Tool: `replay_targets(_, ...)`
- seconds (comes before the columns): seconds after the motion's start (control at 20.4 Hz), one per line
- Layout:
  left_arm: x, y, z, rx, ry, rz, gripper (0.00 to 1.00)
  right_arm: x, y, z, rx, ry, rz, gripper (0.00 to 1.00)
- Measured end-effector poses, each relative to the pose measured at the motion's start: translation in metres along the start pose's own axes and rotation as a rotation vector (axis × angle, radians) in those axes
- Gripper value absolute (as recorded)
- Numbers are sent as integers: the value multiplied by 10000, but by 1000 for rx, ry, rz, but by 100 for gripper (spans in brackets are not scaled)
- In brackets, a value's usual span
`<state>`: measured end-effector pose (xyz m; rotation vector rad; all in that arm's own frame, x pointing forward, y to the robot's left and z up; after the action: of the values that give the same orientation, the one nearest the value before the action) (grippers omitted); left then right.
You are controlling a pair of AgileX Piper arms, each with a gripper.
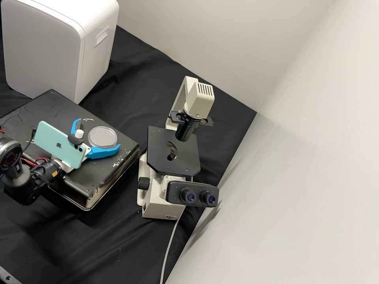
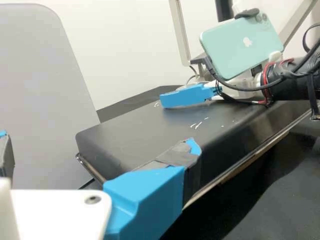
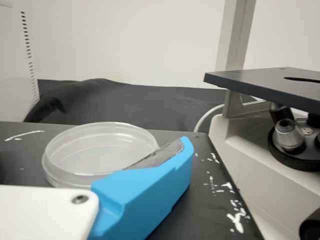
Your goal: Place the petri dish on the microscope
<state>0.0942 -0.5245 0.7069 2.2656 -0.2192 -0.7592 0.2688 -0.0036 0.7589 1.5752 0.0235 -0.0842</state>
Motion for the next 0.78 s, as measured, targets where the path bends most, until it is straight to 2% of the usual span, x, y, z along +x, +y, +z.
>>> replay_targets(0.2,0,0,0,0,0,0,100,3,6,6,-18,-12,12,100)
replay_targets(0.29,0,0,0,0,0,0,100,9,7,8,-13,-20,21,100)
replay_targets(0.34,0,0,0,0,0,0,100,9,1,10,-13,-22,19,0)
replay_targets(0.78,0,0,0,0,0,0,100,10,-10,5,-18,-19,27,0)
